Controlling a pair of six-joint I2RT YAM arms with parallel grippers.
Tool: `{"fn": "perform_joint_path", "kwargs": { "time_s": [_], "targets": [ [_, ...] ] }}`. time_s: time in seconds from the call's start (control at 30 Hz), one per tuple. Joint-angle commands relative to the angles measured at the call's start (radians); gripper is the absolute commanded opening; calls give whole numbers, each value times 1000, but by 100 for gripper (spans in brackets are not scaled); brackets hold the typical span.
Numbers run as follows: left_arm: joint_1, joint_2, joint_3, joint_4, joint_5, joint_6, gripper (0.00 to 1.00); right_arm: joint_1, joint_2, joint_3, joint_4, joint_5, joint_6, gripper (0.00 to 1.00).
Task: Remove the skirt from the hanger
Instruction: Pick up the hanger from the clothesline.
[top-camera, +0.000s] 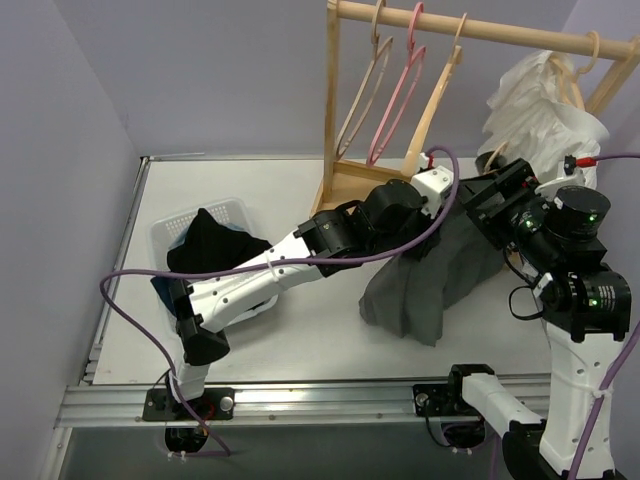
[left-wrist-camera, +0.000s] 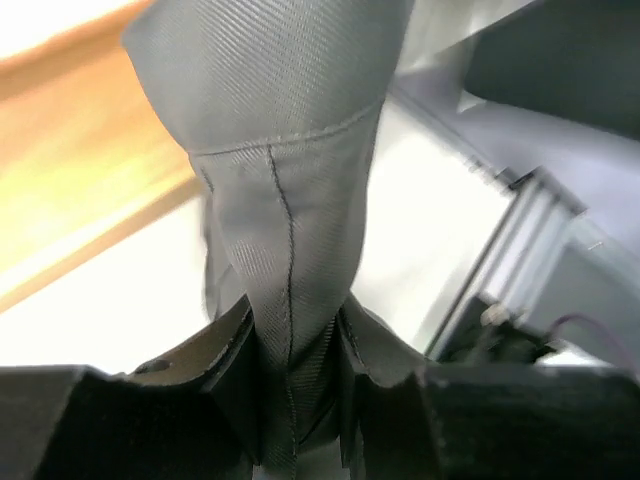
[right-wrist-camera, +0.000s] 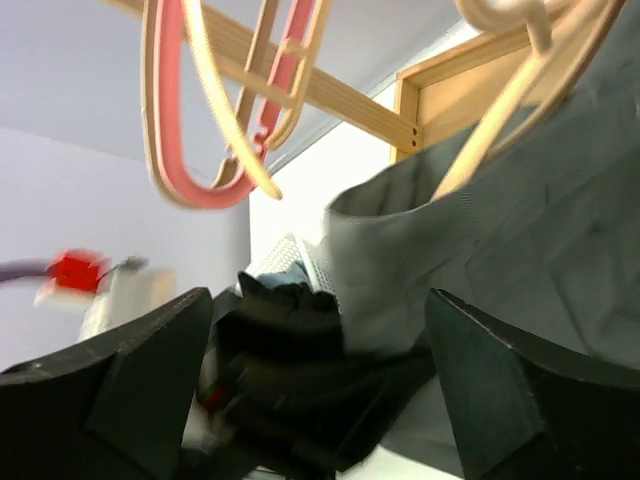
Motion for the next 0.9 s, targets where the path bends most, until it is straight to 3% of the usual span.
{"fn": "perform_joint_path", "kwargs": {
  "time_s": [0.0, 0.17, 0.27, 0.43, 0.63, 0.87],
  "targets": [
    [36, -149, -120, 53, 12, 27, 2, 6, -35, 24, 35, -74, -115, 87],
    [49, -350, -344, 98, 50, 49, 2, 6, -76, 23, 9, -16, -211, 91],
    [50, -462, -428, 132, 108, 73, 2, 6, -81, 11, 23, 2, -231, 98],
    [61, -620, -585, 196, 246, 89, 2, 6, -58, -69, 139, -131, -201, 100],
    [93, -669, -630, 227, 366, 66, 2, 6, -36, -126, 280, -208, -159, 100],
    [110, -668, -659, 307, 429, 41, 2, 6, -13, -91, 319, -268, -94, 87]
  ]
}}
